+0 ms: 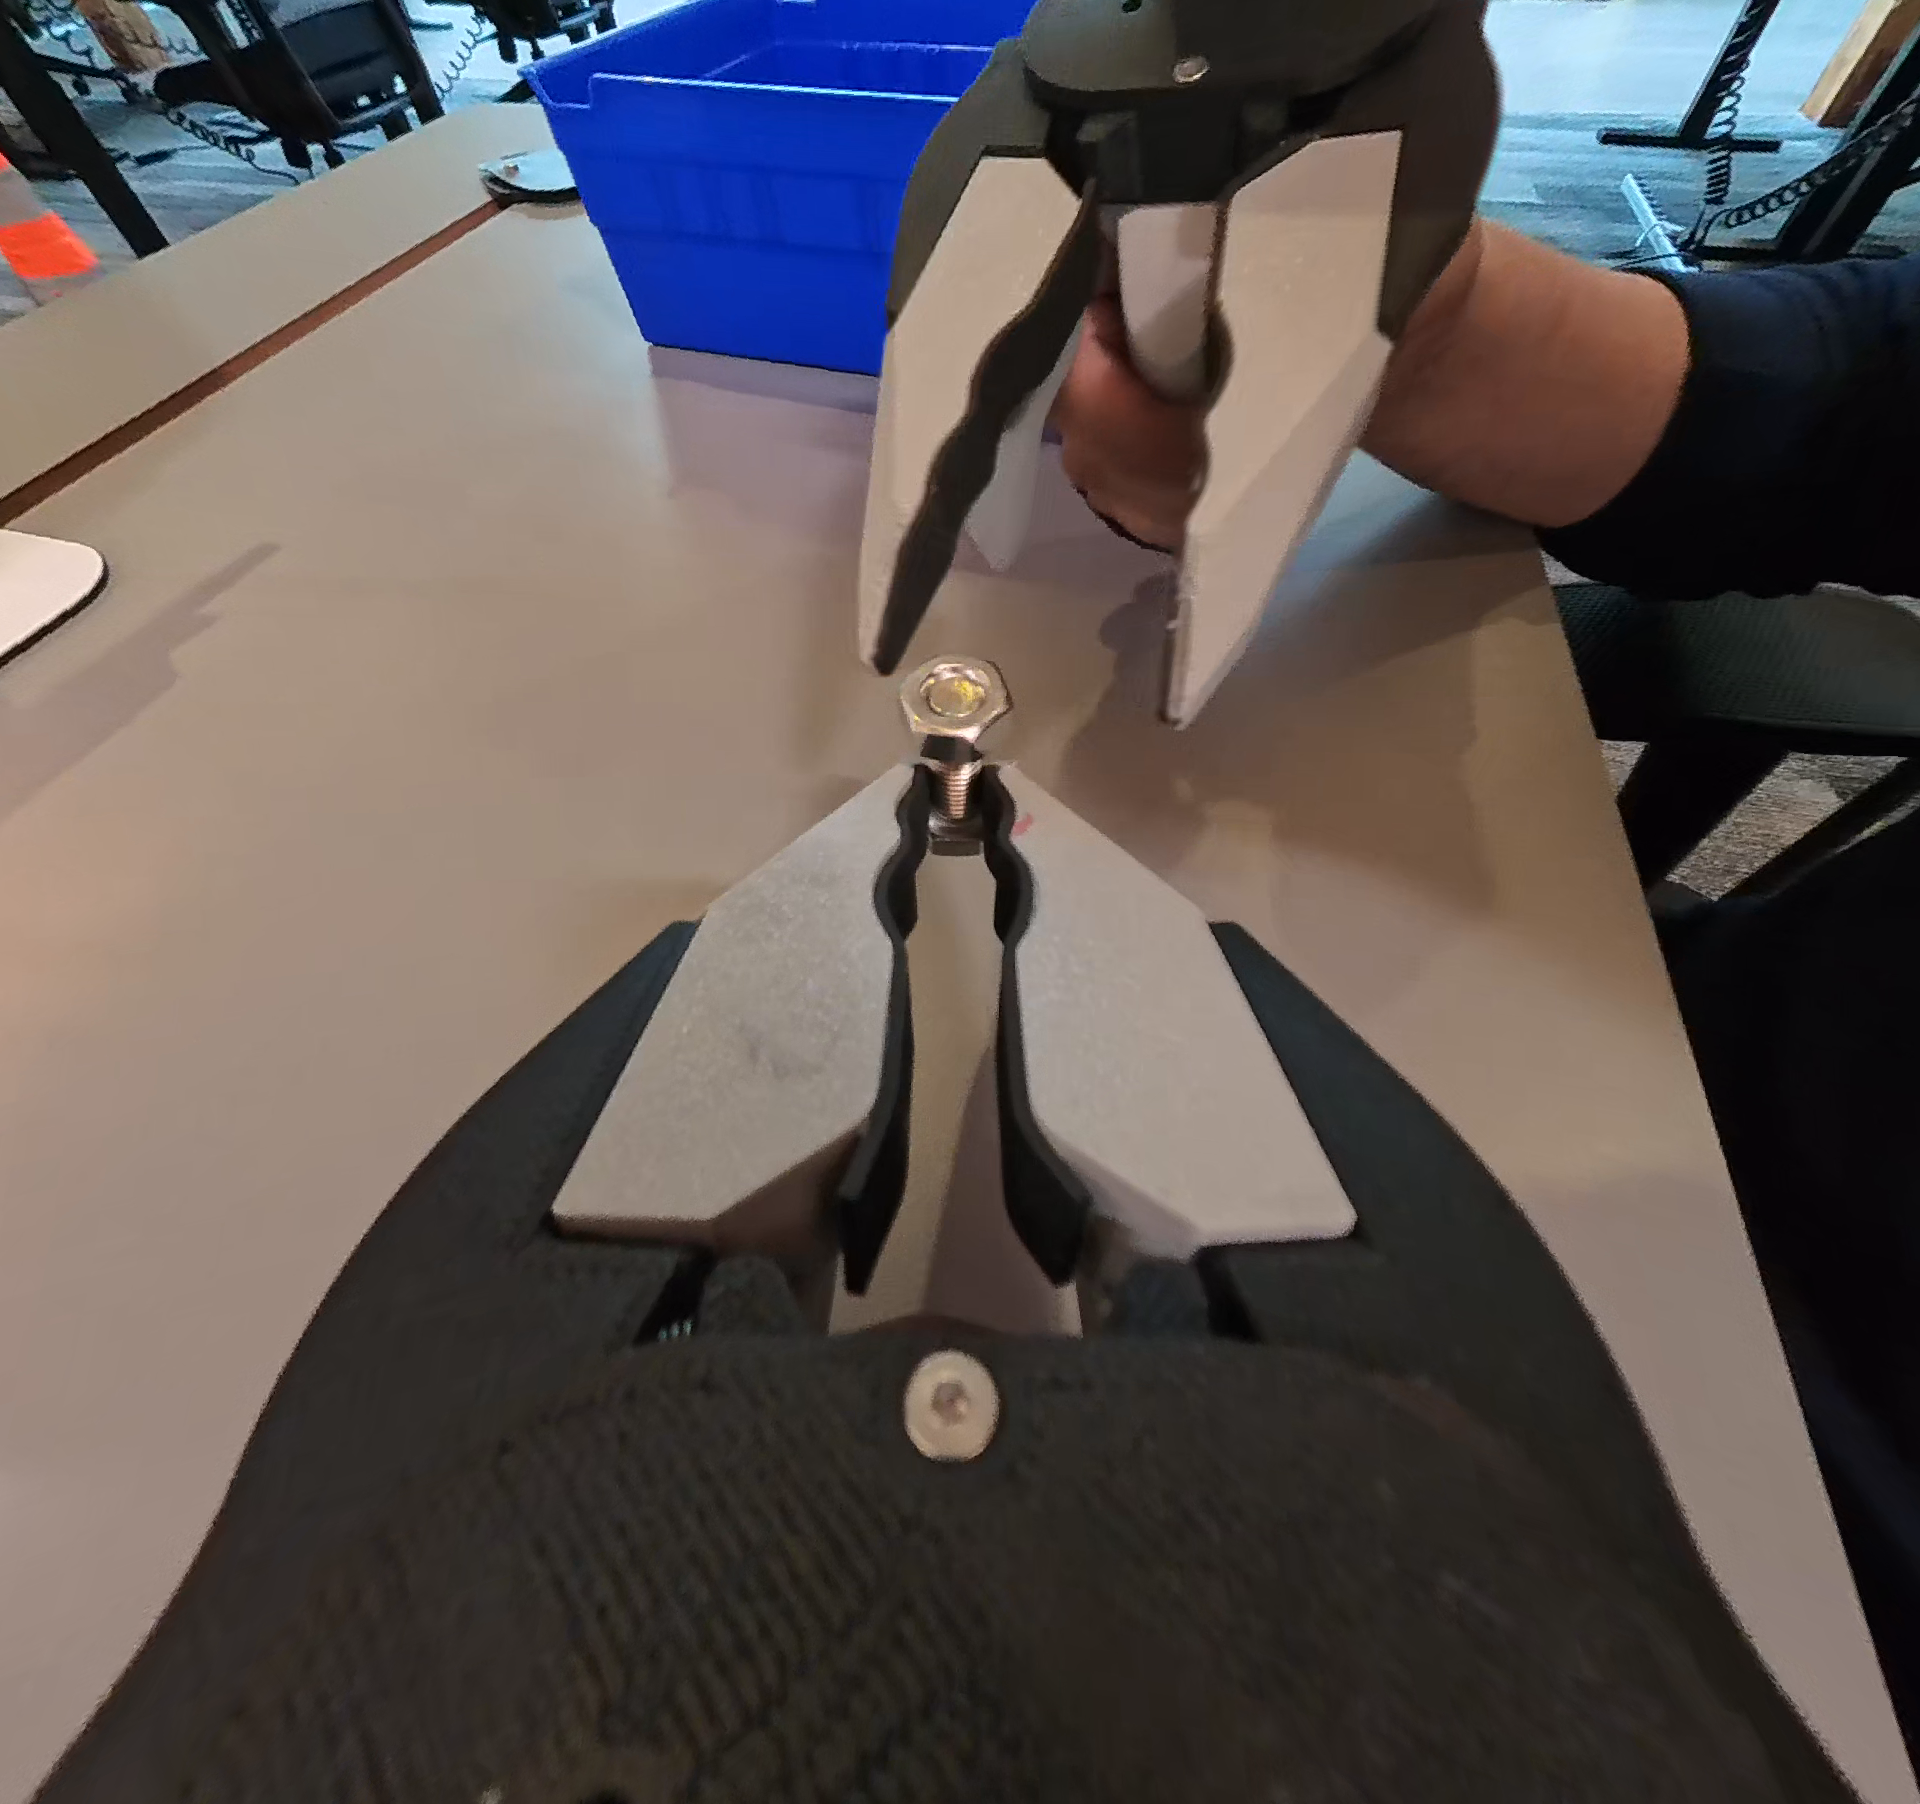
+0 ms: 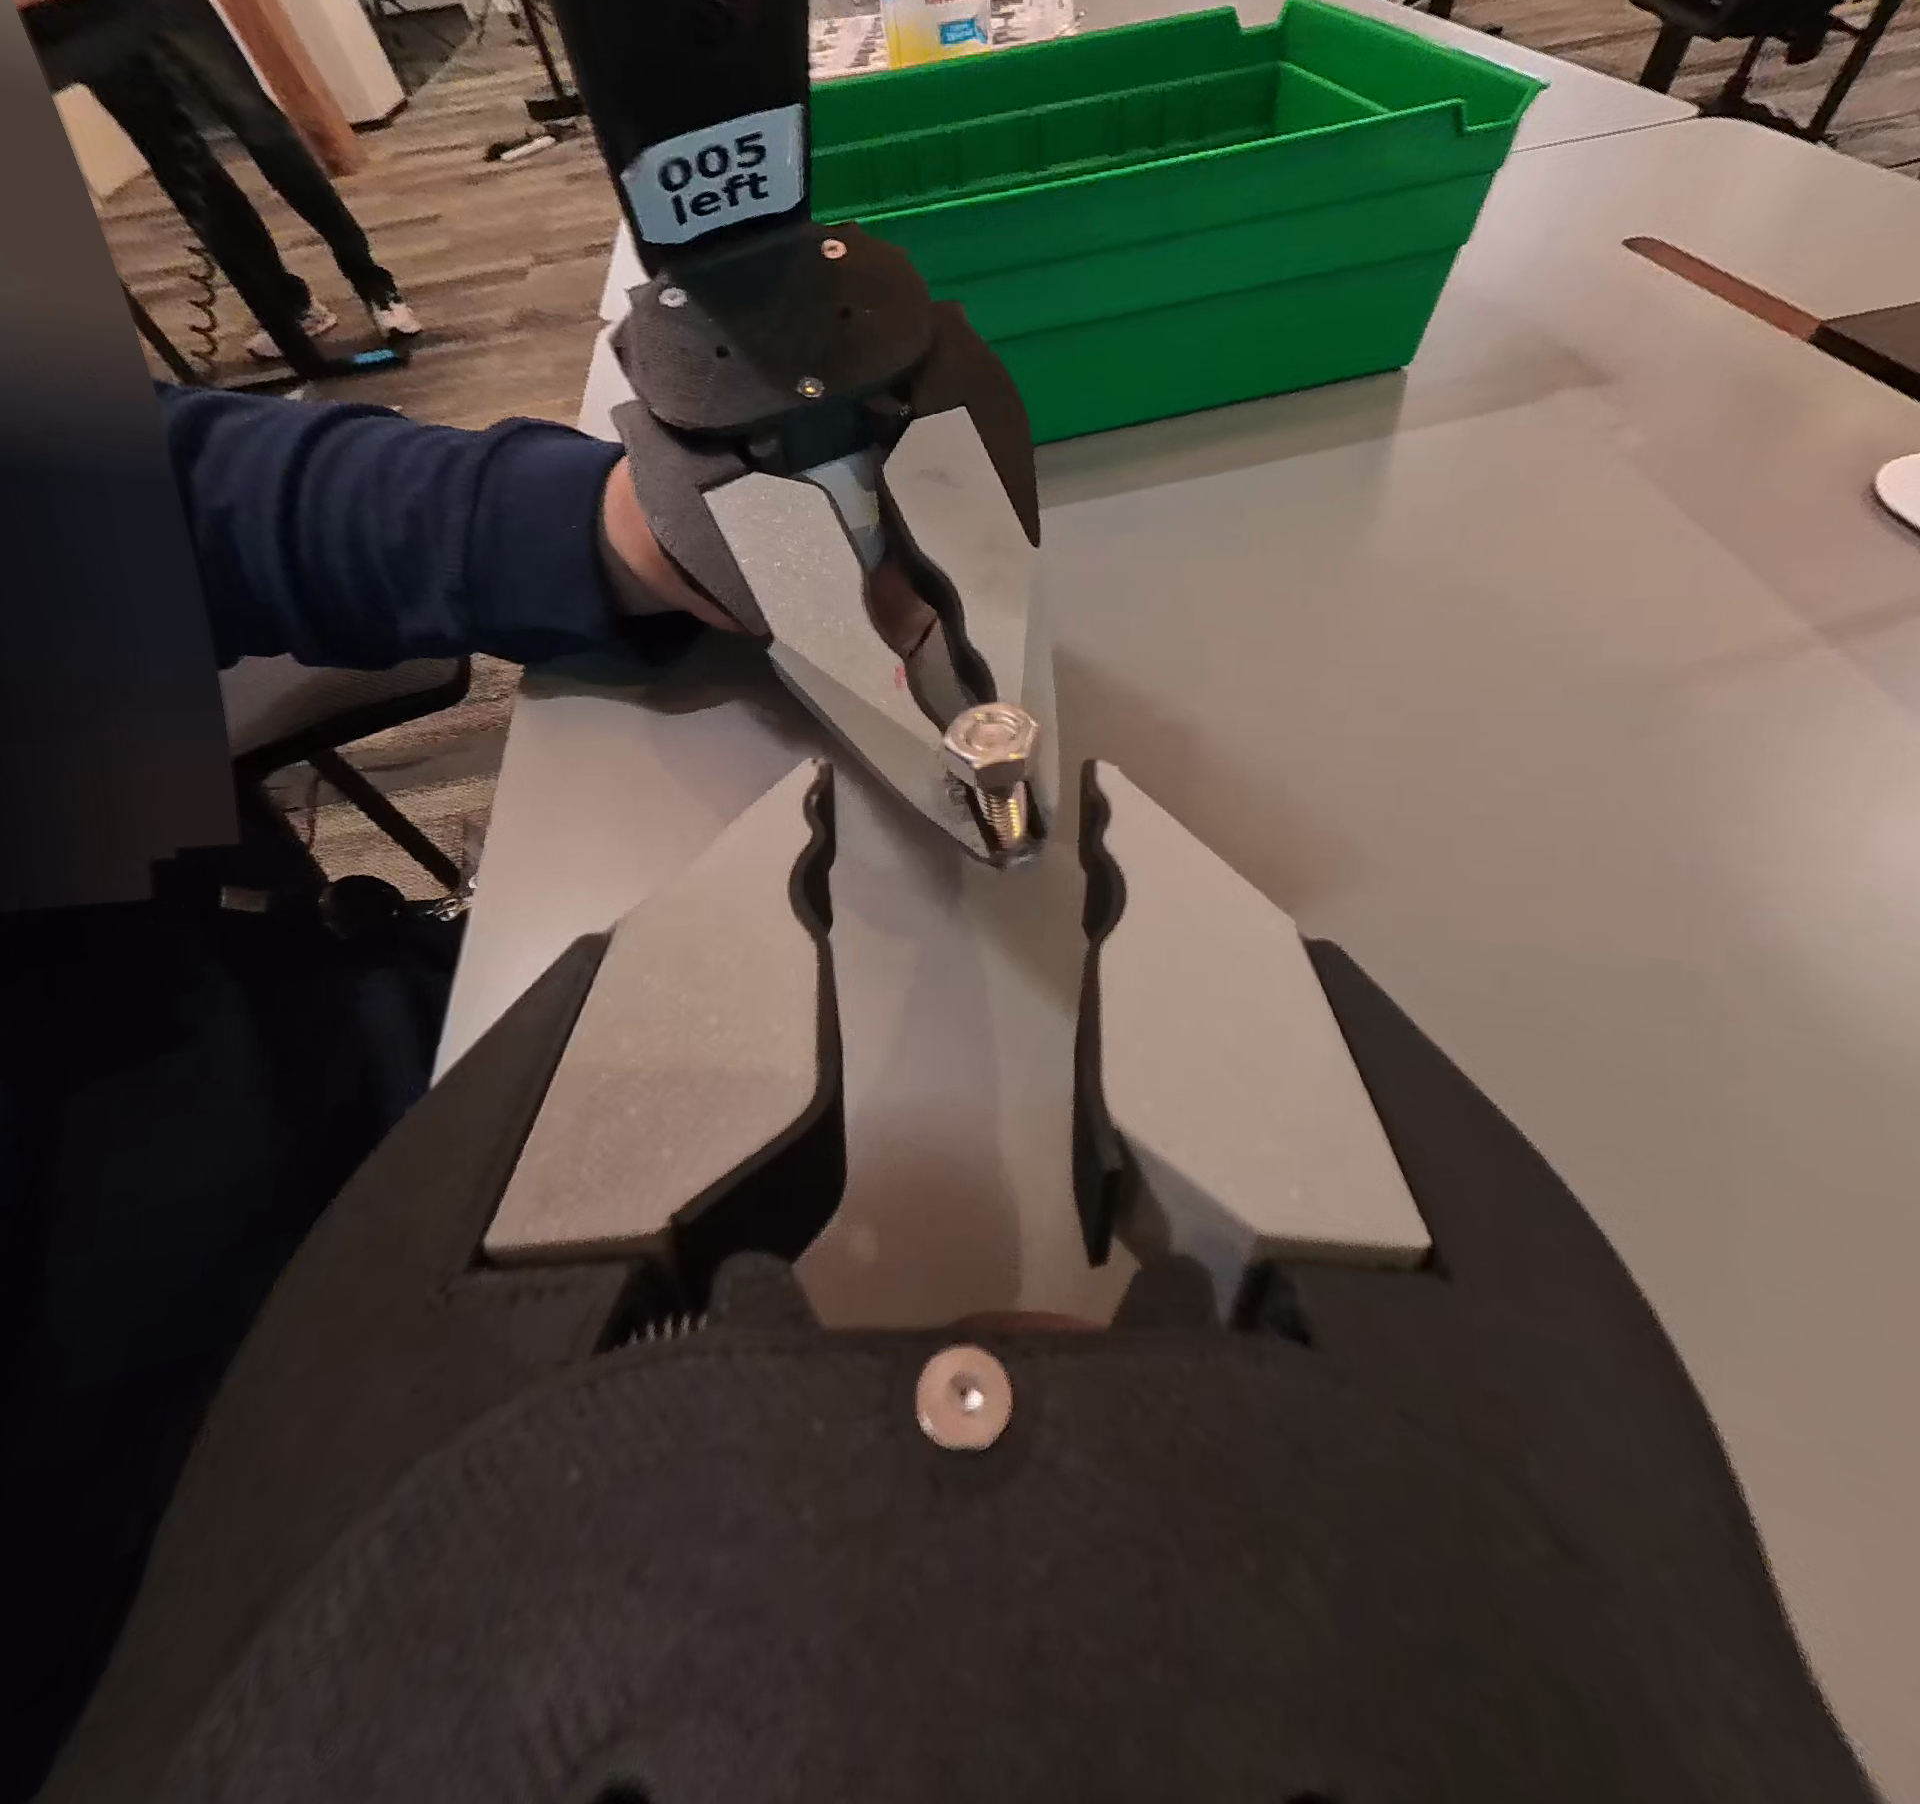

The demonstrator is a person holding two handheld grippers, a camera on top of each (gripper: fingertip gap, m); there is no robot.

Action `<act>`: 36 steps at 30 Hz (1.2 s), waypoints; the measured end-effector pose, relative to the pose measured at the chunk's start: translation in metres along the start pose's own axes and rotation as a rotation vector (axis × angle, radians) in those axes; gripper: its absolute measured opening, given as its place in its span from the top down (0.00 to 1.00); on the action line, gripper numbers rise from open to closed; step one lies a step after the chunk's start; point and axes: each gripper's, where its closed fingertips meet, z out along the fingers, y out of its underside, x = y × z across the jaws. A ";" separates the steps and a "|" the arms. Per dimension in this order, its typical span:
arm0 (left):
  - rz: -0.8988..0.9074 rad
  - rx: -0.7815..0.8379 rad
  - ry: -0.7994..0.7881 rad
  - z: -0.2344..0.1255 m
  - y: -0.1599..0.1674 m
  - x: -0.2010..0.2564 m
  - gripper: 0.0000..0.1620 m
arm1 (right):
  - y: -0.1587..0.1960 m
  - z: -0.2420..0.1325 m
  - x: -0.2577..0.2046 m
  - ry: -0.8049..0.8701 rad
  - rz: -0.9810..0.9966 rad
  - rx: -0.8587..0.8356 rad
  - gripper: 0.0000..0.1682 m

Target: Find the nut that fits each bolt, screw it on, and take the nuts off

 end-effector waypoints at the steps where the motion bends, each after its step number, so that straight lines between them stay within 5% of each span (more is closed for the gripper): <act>1: 0.001 -0.003 -0.004 0.000 0.000 -0.001 0.96 | -0.001 -0.001 -0.004 -0.021 -0.006 0.006 0.75; 5: -0.019 0.004 -0.019 -0.002 0.000 -0.005 0.96 | -0.004 -0.006 -0.017 -0.100 -0.005 0.014 0.84; 19: -0.011 -0.005 -0.011 0.000 0.002 -0.003 0.96 | -0.002 -0.001 -0.011 -0.067 0.012 0.006 0.74; 22: -0.021 0.003 -0.019 -0.002 0.000 -0.006 0.96 | -0.002 -0.005 -0.027 -0.152 -0.014 0.004 0.86; 31: -0.011 0.000 -0.003 0.000 0.000 -0.002 0.96 | -0.004 -0.003 -0.001 -0.019 0.030 0.027 0.74; 36: -0.012 -0.004 -0.023 -0.001 0.001 -0.005 0.96 | 0.000 -0.001 -0.014 -0.083 0.012 -0.005 0.74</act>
